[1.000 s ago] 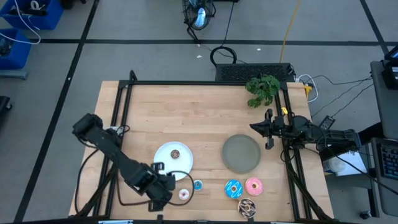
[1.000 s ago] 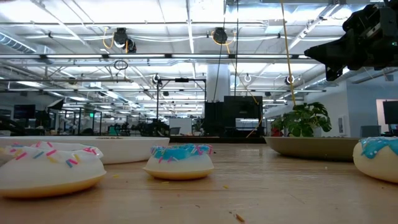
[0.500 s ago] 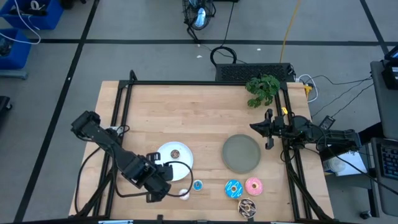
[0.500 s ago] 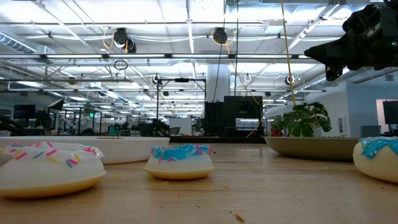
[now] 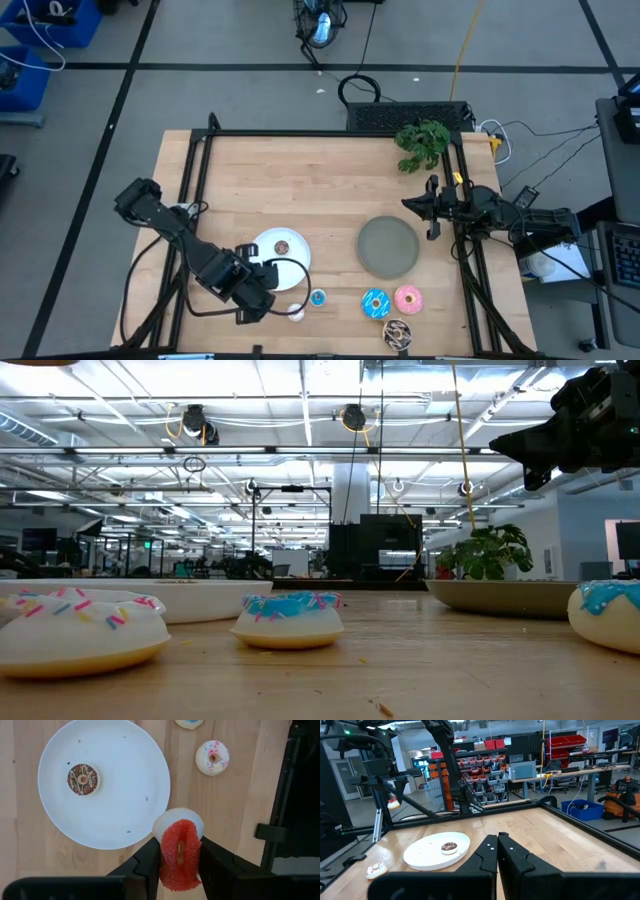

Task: Pick & Place donuts
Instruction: Put the small orange donut on the white plate

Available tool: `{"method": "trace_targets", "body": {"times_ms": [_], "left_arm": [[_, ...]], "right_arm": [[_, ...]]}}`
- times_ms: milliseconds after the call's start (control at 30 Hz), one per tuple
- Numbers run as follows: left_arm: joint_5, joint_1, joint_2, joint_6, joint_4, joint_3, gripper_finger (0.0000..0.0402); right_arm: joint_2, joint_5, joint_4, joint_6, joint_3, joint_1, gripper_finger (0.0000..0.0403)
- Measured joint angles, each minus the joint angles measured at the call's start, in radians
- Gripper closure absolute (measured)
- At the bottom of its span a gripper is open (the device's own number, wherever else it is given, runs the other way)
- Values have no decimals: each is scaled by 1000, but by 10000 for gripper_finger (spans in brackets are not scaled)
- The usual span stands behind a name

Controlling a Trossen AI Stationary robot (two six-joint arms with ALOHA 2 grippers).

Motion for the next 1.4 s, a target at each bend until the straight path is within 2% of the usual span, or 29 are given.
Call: {"method": "trace_targets", "body": {"times_ms": [167,300,467,633,867,1133,1400], "left_arm": [[-40,52,0,-8,-110,0,282],[-76,117,0,42,-165,0,282],[-89,203,-2,172,-86,-13,282],[-43,287,-13,351,30,-59,282],[-22,390,-53,376,54,-162,282],[34,351,-85,309,188,-378,282],[83,264,-76,230,332,-482,282]], "right_arm": [[0,0,0,0,0,0,403],[0,0,0,0,0,0,403],[0,0,0,-3,0,0,403],[0,0,0,-10,0,0,403],[0,0,0,-11,0,0,403],[0,0,0,-11,0,0,403],[0,0,0,-11,0,0,403]]}}
